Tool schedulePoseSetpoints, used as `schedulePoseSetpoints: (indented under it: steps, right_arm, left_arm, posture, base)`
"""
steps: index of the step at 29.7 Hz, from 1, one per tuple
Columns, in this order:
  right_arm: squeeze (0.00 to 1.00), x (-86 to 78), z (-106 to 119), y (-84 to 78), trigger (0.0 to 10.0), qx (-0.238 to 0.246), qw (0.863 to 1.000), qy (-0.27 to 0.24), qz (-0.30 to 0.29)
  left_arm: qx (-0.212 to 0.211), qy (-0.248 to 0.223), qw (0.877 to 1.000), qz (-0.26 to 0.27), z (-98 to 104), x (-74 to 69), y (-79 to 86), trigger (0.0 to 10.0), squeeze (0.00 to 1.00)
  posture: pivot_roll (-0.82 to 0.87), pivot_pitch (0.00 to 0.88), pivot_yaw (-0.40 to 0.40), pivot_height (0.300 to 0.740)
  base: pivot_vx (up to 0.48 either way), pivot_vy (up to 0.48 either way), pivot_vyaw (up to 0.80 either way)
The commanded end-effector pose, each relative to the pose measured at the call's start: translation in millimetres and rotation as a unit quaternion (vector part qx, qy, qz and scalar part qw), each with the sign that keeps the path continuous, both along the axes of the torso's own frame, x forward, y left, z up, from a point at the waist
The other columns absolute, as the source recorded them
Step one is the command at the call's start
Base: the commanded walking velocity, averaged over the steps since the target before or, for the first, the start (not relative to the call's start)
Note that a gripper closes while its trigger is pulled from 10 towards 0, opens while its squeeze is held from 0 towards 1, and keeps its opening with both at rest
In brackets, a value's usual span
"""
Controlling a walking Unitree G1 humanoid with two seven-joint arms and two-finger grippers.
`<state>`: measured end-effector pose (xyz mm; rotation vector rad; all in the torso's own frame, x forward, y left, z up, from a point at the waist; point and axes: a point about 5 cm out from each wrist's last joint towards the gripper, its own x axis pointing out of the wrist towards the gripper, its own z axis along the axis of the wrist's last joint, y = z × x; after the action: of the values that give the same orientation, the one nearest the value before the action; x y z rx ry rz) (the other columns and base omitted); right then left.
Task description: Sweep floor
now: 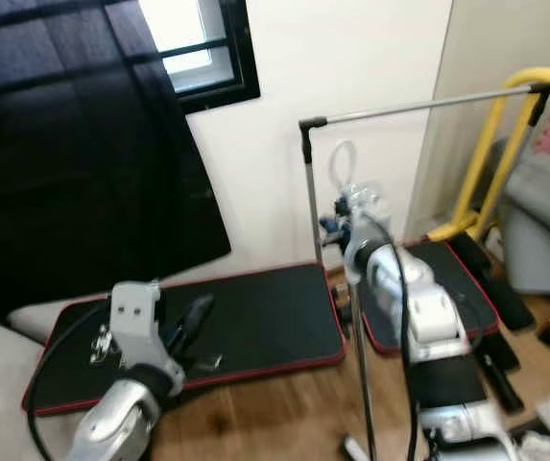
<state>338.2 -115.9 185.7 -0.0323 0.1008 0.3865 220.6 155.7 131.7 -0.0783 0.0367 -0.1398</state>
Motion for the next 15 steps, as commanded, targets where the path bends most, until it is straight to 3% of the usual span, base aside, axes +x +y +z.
schedulePoseSetpoints:
  steps: [1,8,15]
  right_arm:
    - [0.00,1.4,8.1,-7.5,10.0,0.015,1.000,-0.020,-0.012]
    - [0.00,2.4,12.8,-0.4,10.0,0.026,0.999,-0.034,0.003]
    - [0.00,7.0,13.4,1.3,10.0,0.019,0.999,-0.041,-0.009]
  left_arm:
    - [-0.008,0.004,1.000,-0.013,-1.5,-0.3,-6.8,10.0,0.00]
    - [-0.007,0.003,1.000,-0.014,-0.7,-1.2,-7.9,10.0,0.00]
    - [-0.001,-0.004,1.000,-0.027,1.9,-4.0,-11.0,10.0,0.00]
  posture:
    - [0.01,0.060,0.008,0.740]
    - [0.01,0.064,0.008,0.740]
    - [0.02,0.082,0.010,0.740]
  base:
    - [0.270,0.000,0.00]
    - [0.259,0.000,0.00]
    - [0.000,0.000,0.00]
